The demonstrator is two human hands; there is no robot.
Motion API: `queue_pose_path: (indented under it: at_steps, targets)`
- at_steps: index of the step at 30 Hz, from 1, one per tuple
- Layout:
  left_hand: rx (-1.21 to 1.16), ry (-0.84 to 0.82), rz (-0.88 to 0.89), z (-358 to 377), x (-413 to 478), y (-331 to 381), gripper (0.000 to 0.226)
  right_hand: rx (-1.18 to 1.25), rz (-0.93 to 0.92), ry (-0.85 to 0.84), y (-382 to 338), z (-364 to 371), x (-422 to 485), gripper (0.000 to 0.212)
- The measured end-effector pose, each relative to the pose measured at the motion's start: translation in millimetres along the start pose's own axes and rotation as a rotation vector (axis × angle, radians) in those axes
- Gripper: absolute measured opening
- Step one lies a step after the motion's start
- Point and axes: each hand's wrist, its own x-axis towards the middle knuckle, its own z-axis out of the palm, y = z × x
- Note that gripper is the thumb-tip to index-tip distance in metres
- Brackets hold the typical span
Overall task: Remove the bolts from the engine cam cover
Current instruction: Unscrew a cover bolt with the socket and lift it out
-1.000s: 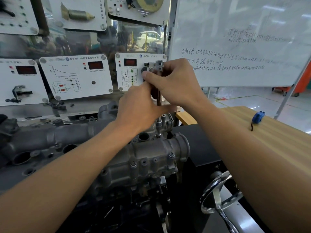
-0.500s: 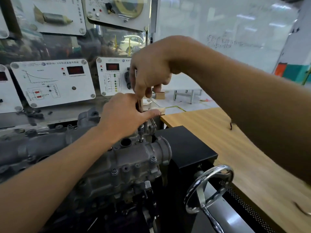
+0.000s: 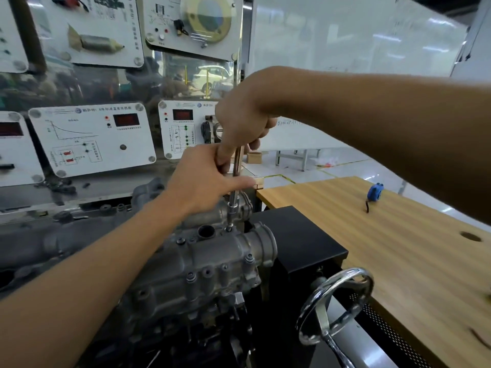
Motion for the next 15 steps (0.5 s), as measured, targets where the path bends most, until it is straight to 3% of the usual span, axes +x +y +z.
queue_pose_path:
  at_steps: [2,4,6,7,9,12,13,15]
  targets:
    - [-0.116,-0.074,0.004,4.3,-0.8,2.2,0.029,-0.089,0.012,0.004,-1.3,-0.7,-0.6,0.049]
    - [-0.231,-0.343,-0.063,-0.6,-0.5,0.1,0.039,-0.134,-0.035,0.032,-0.6,-3.4,1.5,0.043]
    - [-0.279,-0.503,-0.09,-10.2,0.6,-6.4,0.04,-0.143,-0.081,0.068,-1.5,-7.0,3.3,0.042]
    - [-0.3,-0.503,-0.087,-13.1,0.3,-8.8,0.032,-0.139,-0.075,0.059,-2.3,-8.8,3.1,0.046]
    - [-0.159,-0.344,-0.039,-11.6,-1.0,-7.1,0.01,-0.07,-0.013,-0.014,-2.3,-10.9,2.6,0.049]
    - [0.128,-0.071,-0.01,-1.3,-2.6,-3.6,0.047,0.026,0.014,-0.09,-1.1,-11.6,4.9,0.042]
    - [0.1,-0.066,-0.017,0.5,-3.6,-4.1,0.05,-0.004,-0.01,-0.093,-0.6,-10.2,4.9,0.039]
    - [-0.102,-0.26,-0.045,-2.2,-4.8,-5.3,0.036,-0.062,-0.064,-0.045,-0.2,-6.5,5.5,0.03]
